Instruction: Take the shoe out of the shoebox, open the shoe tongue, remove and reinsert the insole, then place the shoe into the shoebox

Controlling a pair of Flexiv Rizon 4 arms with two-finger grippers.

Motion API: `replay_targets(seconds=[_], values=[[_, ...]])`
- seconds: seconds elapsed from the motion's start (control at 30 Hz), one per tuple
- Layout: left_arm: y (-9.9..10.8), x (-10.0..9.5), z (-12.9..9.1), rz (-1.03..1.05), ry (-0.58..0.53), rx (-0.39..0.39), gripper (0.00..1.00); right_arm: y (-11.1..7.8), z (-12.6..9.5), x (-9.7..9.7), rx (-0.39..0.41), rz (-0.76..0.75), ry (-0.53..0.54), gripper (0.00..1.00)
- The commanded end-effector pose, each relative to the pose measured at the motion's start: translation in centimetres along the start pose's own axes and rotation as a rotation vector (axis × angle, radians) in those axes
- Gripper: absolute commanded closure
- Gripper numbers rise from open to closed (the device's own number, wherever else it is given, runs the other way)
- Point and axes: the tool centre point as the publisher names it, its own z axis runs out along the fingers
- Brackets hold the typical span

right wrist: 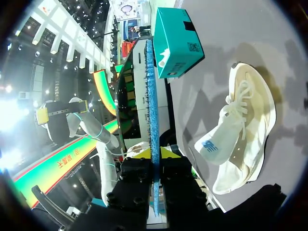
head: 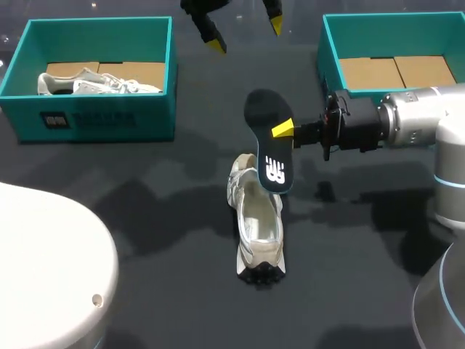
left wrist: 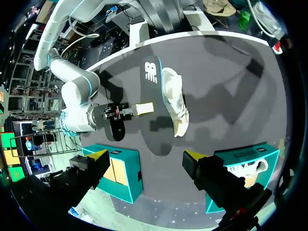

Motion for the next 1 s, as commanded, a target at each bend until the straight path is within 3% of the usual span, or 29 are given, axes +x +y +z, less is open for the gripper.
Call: replay_targets(seconds=[0.03,0.17,0.43,1.0], values=[[1.9,-1.6,1.0,-0.017,0.334,0.118,0.0,-0.1,0.1,0.0,-0.003,0.001,-0.003,1.0],[2.0,-2.5,1.9,-0.03,0.392,0.155,0.0,-0.1,0.1,0.0,-0.003,0.001,-0.003,1.0],[2.0,-3.1,3.3,-0.087,0.472,0.122,0.0,-0.1,0.1,0.0,-0.003,0.001,-0.003,1.0],[0.2,-2.9,4.3,-0.127,0.496,0.112,0.0,-0.1,0.1,0.0,-0.003,0.001,-0.003,1.0]])
